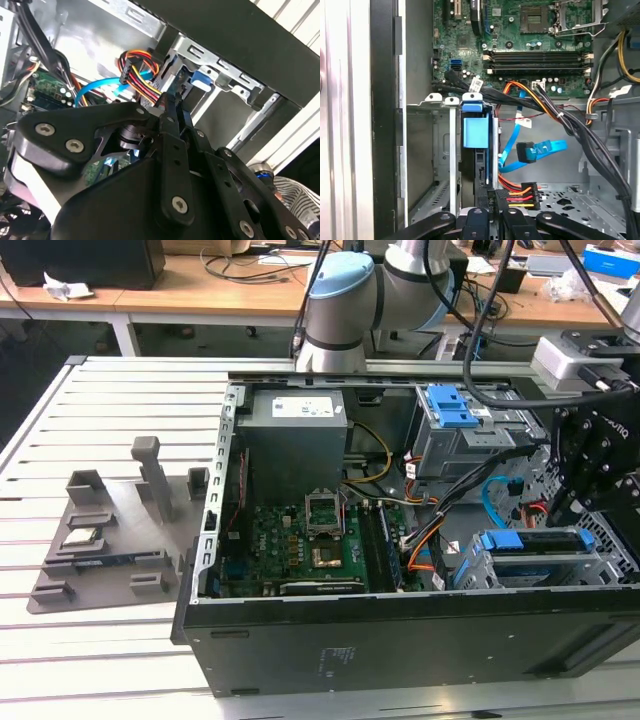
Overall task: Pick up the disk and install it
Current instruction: 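Insert the first disk wire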
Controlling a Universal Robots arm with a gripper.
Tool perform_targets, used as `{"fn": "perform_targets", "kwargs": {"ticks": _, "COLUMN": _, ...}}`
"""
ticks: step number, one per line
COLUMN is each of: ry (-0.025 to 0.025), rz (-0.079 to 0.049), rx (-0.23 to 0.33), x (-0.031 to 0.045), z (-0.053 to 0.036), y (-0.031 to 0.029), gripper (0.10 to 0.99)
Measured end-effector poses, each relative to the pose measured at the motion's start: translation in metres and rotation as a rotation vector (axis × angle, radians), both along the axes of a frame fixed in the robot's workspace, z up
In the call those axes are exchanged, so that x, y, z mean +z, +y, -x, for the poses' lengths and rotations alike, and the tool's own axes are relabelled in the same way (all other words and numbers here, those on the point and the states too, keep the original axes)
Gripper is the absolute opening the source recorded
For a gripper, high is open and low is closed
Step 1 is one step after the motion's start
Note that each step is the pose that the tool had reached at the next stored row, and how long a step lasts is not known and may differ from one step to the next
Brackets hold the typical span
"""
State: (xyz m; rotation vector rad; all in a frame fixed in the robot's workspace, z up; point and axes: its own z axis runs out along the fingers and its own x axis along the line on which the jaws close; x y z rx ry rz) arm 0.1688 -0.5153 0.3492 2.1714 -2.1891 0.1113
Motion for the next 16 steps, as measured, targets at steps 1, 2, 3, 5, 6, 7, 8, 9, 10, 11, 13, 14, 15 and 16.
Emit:
{"fn": "perform_targets", "kwargs": {"ticks": 1, "ry": 0.0000, "rz": 0.002, "rx": 0.000, "x": -0.0007, "z": 0.0000, "y": -0.0001, "gripper": 0.169}}
{"fn": "perform_targets", "kwargs": {"ticks": 2, "ry": 0.0000, "rz": 0.004, "rx": 0.000, "x": -0.0015, "z": 0.0000, "y": -0.0001, "gripper": 0.169}}
{"fn": "perform_targets", "kwargs": {"ticks": 3, "ry": 0.0000, "rz": 0.005, "rx": 0.000, "x": -0.0024, "z": -0.0001, "y": -0.0001, "gripper": 0.169}}
{"fn": "perform_targets", "kwargs": {"ticks": 5, "ry": 0.0000, "rz": 0.007, "rx": 0.000, "x": -0.0048, "z": -0.0013, "y": -0.0001, "gripper": 0.169}}
{"fn": "perform_targets", "kwargs": {"ticks": 6, "ry": 0.0000, "rz": 0.007, "rx": 0.000, "x": -0.0055, "z": -0.0017, "y": -0.0001, "gripper": 0.169}}
{"fn": "perform_targets", "kwargs": {"ticks": 7, "ry": 0.0000, "rz": 0.008, "rx": 0.000, "x": -0.0062, "z": -0.0020, "y": -0.0001, "gripper": 0.169}}
{"fn": "perform_targets", "kwargs": {"ticks": 8, "ry": 0.0000, "rz": 0.009, "rx": 0.000, "x": -0.0067, "z": -0.0020, "y": -0.0002, "gripper": 0.169}}
{"fn": "perform_targets", "kwargs": {"ticks": 9, "ry": 0.0000, "rz": 0.009, "rx": 0.000, "x": -0.0071, "z": -0.0020, "y": -0.0004, "gripper": 0.169}}
{"fn": "perform_targets", "kwargs": {"ticks": 10, "ry": 0.0000, "rz": 0.009, "rx": -0.002, "x": -0.0078, "z": -0.0021, "y": -0.0009, "gripper": 0.169}}
{"fn": "perform_targets", "kwargs": {"ticks": 11, "ry": 0.0000, "rz": 0.010, "rx": -0.013, "x": -0.0084, "z": -0.0021, "y": -0.0014, "gripper": 0.169}}
{"fn": "perform_targets", "kwargs": {"ticks": 13, "ry": 0.0001, "rz": 0.011, "rx": -0.035, "x": -0.0094, "z": -0.0021, "y": -0.0019, "gripper": 0.169}}
{"fn": "perform_targets", "kwargs": {"ticks": 14, "ry": 0.0002, "rz": 0.011, "rx": -0.037, "x": -0.0096, "z": -0.0025, "y": -0.0018, "gripper": 0.169}}
{"fn": "perform_targets", "kwargs": {"ticks": 15, "ry": 0.0003, "rz": 0.011, "rx": -0.038, "x": -0.0100, "z": -0.0028, "y": -0.0018, "gripper": 0.169}}
{"fn": "perform_targets", "kwargs": {"ticks": 16, "ry": 0.0002, "rz": 0.011, "rx": -0.040, "x": -0.0106, "z": -0.0036, "y": -0.0018, "gripper": 0.169}}
